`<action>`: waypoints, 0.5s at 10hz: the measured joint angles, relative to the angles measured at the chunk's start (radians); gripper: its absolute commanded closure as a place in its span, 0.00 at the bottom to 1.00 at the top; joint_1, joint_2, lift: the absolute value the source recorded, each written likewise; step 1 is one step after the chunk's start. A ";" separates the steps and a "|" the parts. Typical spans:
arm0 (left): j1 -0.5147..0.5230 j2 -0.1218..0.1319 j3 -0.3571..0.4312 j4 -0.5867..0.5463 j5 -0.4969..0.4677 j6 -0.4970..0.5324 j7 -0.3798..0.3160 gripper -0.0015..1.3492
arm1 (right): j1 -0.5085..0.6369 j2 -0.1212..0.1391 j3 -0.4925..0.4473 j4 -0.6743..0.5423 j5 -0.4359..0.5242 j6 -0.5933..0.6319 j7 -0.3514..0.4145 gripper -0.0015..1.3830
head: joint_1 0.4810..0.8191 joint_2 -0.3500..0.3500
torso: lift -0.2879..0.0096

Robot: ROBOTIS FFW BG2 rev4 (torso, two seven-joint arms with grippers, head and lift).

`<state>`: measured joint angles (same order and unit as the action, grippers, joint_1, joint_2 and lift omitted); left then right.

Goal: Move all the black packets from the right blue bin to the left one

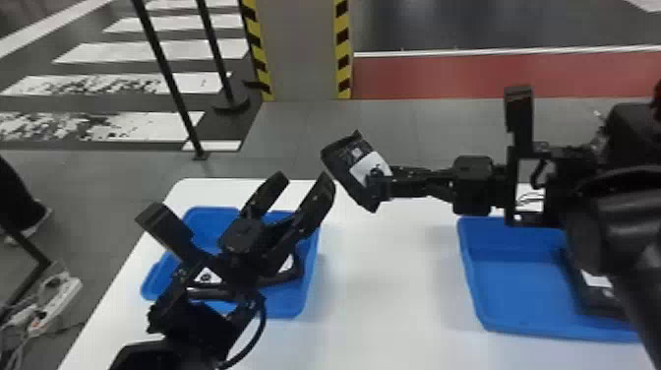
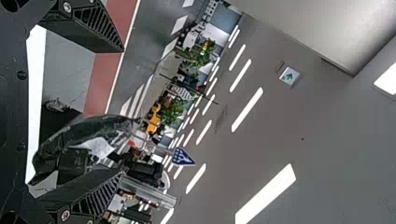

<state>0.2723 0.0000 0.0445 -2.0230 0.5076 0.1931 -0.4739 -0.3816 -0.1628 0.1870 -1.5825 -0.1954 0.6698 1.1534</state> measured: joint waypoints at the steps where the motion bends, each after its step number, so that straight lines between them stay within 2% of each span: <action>1: -0.002 0.000 -0.002 -0.002 0.000 0.009 0.000 0.08 | -0.016 0.006 0.036 0.027 -0.025 -0.004 0.008 0.81 | 0.55 0.72 | 0.60; 5: -0.004 0.000 -0.002 -0.003 0.003 0.038 0.013 0.08 | -0.058 0.025 0.147 0.078 -0.089 -0.019 0.012 0.81 | 0.58 0.80 | 0.60</action>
<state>0.2678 0.0000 0.0421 -2.0260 0.5109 0.2313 -0.4607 -0.4392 -0.1380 0.3342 -1.5044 -0.2841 0.6505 1.1658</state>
